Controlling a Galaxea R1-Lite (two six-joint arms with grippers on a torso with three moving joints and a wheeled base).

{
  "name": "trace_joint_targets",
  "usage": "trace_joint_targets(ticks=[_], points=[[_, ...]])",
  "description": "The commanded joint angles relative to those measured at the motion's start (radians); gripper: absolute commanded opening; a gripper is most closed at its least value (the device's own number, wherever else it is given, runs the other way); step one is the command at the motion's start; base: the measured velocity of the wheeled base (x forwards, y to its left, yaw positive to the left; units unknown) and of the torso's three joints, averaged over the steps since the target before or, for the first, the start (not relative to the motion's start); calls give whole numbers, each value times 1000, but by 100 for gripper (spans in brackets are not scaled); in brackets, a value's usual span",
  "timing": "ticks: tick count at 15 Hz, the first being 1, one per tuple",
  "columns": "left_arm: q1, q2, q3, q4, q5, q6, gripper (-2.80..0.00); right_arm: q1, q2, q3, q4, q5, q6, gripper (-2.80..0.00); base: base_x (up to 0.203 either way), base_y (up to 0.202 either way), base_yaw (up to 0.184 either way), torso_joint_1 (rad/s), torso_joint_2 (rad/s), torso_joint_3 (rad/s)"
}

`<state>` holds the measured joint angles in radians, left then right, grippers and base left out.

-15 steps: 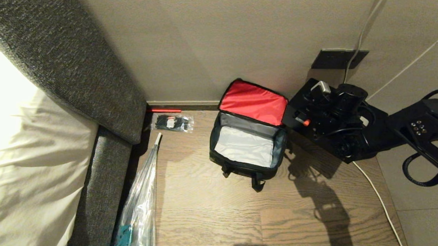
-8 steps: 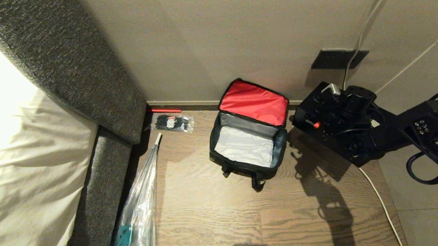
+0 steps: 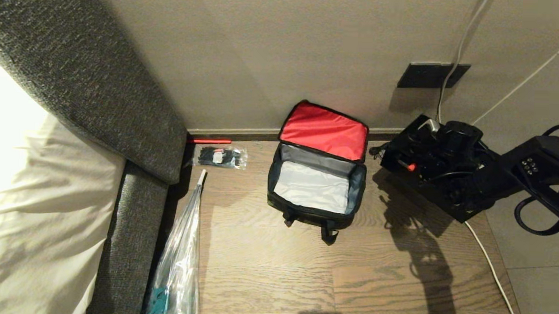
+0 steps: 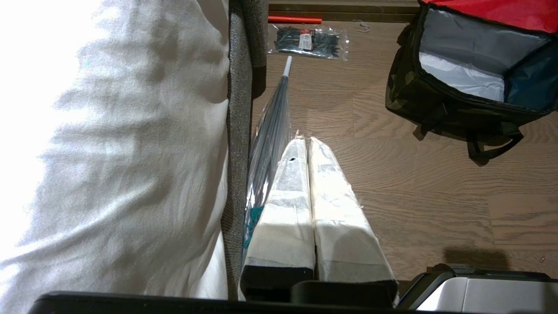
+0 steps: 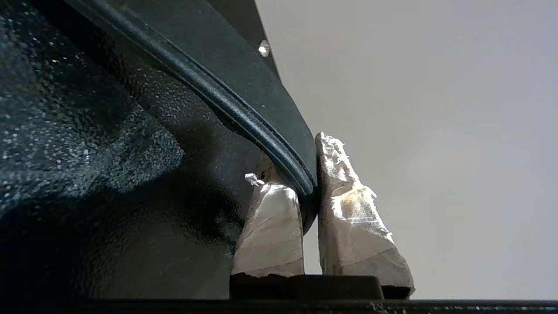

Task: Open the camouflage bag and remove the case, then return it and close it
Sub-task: Release the handle

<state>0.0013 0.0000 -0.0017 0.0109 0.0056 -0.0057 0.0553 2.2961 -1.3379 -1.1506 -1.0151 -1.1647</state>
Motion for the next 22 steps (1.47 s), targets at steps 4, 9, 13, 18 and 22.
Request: trace_joint_targets(ticks=[4,9,13,18,22], points=[[0,-2,0,0,1,0,-280,-25,75,-10,-6,3,-1,-280,0,0,0,0,0,0],[1,-2,0,0,1,0,-280,-26,149,-27,-20,21,34,-280,0,0,0,0,0,0],[0,-2,0,0,1,0,-280,-54,201,-70,4,35,33,-280,0,0,0,0,0,0],[0,-2,0,0,1,0,-280,-73,274,-146,71,36,68,-280,0,0,0,0,0,0],[0,-2,0,0,1,0,-280,-86,303,-184,97,63,76,-280,0,0,0,0,0,0]])
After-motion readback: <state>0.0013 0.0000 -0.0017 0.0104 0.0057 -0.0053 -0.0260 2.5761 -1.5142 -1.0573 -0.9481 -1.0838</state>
